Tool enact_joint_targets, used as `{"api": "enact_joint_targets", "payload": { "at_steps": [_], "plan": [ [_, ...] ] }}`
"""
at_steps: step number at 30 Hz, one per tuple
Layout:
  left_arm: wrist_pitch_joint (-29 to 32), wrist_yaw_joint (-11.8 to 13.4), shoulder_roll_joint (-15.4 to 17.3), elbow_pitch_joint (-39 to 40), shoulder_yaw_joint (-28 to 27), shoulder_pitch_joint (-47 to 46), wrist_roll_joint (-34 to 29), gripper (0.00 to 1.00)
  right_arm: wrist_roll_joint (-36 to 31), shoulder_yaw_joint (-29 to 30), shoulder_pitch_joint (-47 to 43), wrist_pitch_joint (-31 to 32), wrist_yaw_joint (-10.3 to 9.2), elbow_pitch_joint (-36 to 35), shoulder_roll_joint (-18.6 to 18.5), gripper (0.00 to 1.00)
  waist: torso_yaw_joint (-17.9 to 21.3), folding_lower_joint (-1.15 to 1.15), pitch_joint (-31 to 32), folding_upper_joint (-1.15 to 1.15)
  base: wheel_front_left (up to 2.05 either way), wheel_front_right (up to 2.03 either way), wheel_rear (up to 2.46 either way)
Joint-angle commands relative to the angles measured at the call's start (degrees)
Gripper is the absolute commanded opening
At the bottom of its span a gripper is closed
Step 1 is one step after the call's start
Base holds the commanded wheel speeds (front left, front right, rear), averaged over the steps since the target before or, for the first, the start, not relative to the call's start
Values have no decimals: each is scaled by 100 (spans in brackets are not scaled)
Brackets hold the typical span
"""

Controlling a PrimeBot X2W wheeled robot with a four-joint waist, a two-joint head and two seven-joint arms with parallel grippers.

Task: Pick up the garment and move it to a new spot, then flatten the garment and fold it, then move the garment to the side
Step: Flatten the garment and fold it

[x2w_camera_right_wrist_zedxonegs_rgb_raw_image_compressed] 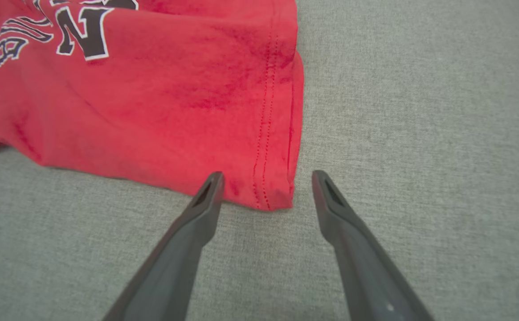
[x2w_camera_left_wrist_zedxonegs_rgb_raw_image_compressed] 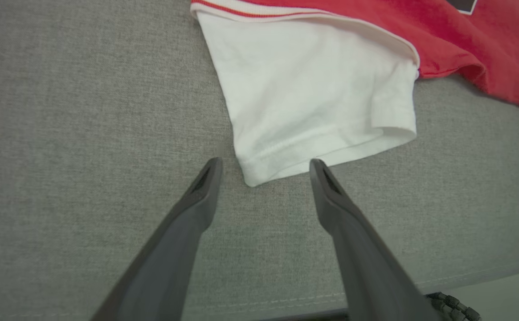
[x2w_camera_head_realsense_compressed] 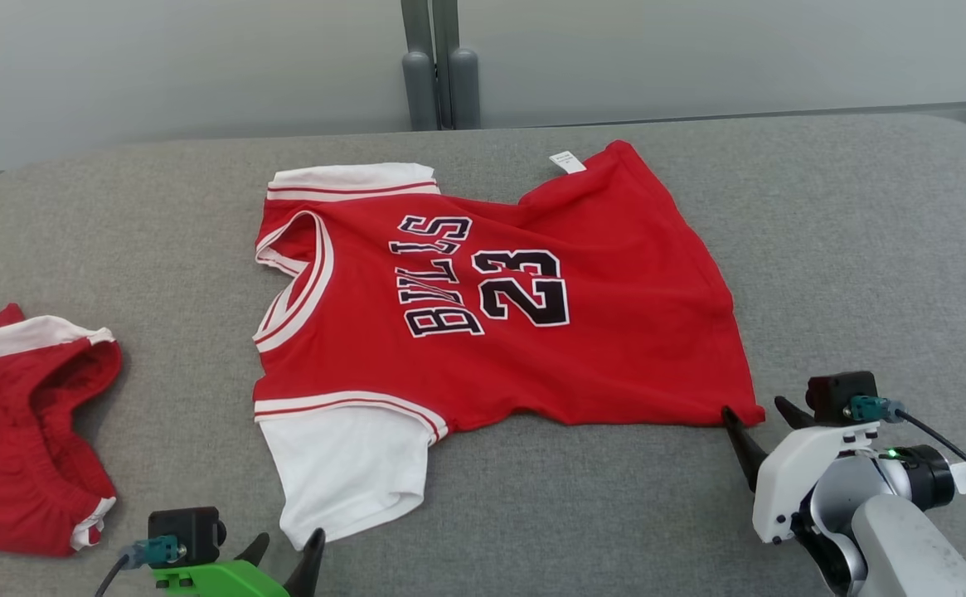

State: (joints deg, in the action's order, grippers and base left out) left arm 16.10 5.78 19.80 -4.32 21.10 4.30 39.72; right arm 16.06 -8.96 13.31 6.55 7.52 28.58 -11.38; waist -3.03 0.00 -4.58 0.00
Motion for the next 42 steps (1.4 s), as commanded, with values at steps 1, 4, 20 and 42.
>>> {"api": "enact_joint_targets", "payload": {
  "at_steps": [1, 4, 20, 42],
  "plan": [
    [43, -41, 9, -33, 34, -31, 44, 100, 37, -41, 120, 27, -6, 85, -2, 100, -48, 0, -75, 0, 0, 0, 0],
    [95, -139, -19, -131, 71, -223, 87, 100, 90, -91, 240, -58, -6, 234, -17, 100, -111, 0, -168, 0, 0, 0, 0],
    [-35, -581, -251, -1095, 235, -838, 185, 0, 295, -400, 548, -353, -6, 801, -35, 0, -119, 0, -427, 0, 0, 0, 0],
    [-261, -963, 520, -357, -305, -3007, -105, 0, 559, -555, 1872, -1146, -6, -219, -265, 0, -21, 0, -969, 0, 0, 0, 0]
  ]
}}
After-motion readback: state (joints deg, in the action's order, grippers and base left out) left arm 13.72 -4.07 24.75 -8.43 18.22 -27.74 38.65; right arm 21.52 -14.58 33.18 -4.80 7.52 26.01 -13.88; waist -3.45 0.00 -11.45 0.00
